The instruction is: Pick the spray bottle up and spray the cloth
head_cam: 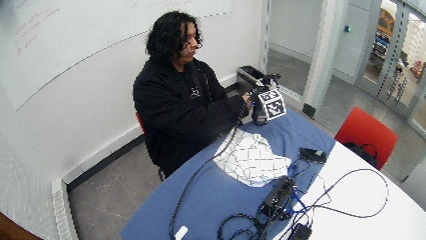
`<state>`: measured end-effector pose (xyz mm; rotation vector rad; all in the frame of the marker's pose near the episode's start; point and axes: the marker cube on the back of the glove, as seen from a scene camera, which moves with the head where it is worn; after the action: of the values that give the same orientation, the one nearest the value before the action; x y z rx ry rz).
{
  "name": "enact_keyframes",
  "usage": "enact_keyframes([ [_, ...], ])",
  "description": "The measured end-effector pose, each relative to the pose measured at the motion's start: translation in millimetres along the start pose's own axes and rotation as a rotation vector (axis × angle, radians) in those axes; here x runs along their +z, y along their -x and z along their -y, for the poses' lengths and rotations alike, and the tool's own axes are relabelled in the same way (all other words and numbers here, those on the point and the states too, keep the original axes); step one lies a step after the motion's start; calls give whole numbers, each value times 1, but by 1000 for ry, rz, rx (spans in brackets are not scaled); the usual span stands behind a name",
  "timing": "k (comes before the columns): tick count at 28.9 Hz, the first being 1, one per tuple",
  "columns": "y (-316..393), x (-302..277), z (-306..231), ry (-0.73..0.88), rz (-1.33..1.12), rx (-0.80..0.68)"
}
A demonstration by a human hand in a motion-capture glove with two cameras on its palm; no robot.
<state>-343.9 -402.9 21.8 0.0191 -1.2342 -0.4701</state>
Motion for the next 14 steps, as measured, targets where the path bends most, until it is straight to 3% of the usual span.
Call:
enact_keyframes([
  [14,-10,0,-3,-39,0,-32],
])
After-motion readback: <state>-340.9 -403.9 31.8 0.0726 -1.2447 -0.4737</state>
